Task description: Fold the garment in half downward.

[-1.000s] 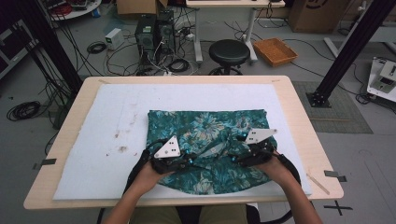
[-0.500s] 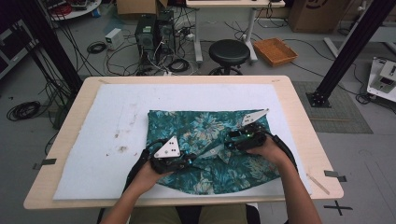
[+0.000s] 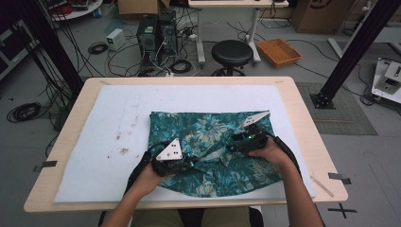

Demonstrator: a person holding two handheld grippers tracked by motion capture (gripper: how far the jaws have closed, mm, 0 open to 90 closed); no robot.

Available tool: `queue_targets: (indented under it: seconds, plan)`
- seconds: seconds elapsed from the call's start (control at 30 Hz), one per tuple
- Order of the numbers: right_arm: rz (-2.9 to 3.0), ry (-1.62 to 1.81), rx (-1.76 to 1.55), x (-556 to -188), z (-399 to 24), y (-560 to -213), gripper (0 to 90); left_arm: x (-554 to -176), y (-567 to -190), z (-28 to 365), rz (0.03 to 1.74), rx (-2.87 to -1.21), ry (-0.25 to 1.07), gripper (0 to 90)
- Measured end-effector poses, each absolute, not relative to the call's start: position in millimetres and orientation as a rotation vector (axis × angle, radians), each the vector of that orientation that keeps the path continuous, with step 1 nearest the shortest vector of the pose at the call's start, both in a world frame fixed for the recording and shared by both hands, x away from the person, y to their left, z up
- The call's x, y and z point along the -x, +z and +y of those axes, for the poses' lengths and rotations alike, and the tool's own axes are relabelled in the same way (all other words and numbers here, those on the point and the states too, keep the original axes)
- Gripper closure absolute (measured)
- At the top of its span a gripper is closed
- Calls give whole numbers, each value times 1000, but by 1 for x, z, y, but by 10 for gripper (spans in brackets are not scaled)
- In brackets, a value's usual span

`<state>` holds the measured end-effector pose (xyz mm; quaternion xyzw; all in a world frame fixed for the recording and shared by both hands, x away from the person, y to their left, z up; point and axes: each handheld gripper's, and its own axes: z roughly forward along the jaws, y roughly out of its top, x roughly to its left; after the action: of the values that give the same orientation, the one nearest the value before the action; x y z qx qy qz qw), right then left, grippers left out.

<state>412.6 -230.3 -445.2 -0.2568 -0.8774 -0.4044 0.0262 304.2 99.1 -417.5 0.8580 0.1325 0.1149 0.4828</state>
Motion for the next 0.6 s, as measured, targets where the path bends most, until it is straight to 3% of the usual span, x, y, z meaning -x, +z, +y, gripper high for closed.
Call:
queue_targets:
  seconds: [0.13, 0.43, 0.6]
  plan:
    - [-2788, -1246, 695, -409, -231, -441, 842, -305, -417, 101, 342, -2090, 291, 849]
    - [-2882, -1780, 521, -369, -253, -413, 860, -304, -416, 109, 479, -2024, 483, 849]
    - [-2939, -1899, 387, -347, -257, -414, 860, -302, -418, 99, 497, -2040, 555, 850]
